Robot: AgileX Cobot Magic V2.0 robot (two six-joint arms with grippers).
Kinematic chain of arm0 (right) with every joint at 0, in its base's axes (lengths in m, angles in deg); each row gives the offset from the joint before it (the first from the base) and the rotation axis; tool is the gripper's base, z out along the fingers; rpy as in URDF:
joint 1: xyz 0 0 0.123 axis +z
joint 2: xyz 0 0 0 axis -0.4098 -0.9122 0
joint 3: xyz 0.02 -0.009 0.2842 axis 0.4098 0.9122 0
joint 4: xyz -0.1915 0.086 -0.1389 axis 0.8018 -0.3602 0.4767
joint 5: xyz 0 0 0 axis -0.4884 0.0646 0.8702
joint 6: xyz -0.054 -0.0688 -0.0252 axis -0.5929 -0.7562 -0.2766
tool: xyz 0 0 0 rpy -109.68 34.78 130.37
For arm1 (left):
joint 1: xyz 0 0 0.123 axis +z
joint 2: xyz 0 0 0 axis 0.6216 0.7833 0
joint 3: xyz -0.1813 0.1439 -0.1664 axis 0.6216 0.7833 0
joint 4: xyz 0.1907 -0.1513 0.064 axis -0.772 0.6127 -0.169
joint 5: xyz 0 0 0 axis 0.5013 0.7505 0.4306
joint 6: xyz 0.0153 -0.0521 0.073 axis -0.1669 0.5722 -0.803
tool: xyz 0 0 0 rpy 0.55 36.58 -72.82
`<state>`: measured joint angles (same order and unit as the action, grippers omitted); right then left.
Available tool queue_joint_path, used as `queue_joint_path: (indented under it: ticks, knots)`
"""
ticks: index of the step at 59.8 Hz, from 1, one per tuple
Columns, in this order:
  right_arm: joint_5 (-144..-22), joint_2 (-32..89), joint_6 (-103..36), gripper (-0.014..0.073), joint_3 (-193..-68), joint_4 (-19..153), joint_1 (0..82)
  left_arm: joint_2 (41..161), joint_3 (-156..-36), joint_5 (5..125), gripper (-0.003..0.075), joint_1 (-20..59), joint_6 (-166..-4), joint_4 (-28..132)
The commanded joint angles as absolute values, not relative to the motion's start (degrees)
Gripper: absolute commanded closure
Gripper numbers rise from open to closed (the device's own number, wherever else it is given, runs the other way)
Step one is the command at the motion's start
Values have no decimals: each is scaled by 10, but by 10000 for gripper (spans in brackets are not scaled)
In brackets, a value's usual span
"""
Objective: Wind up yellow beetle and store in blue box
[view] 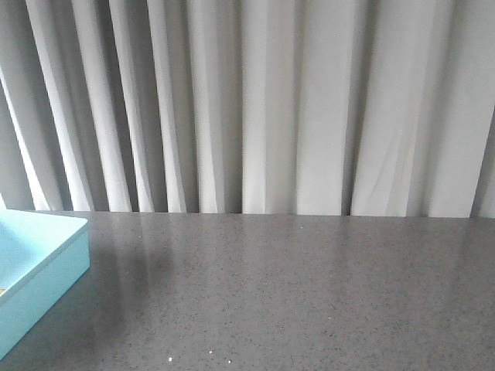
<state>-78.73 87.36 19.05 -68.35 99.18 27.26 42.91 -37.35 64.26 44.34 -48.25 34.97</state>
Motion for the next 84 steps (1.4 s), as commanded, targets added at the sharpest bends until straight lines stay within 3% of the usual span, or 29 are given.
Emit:
queue_joint_path:
  ticks: [1,84]
  knots:
    - [-749,878,185,595,-681,993,274,431,-382,597,726,439,-477,352]
    - [-744,878,185,595,-682,993,274,431,-382,587,726,439,-477,352]
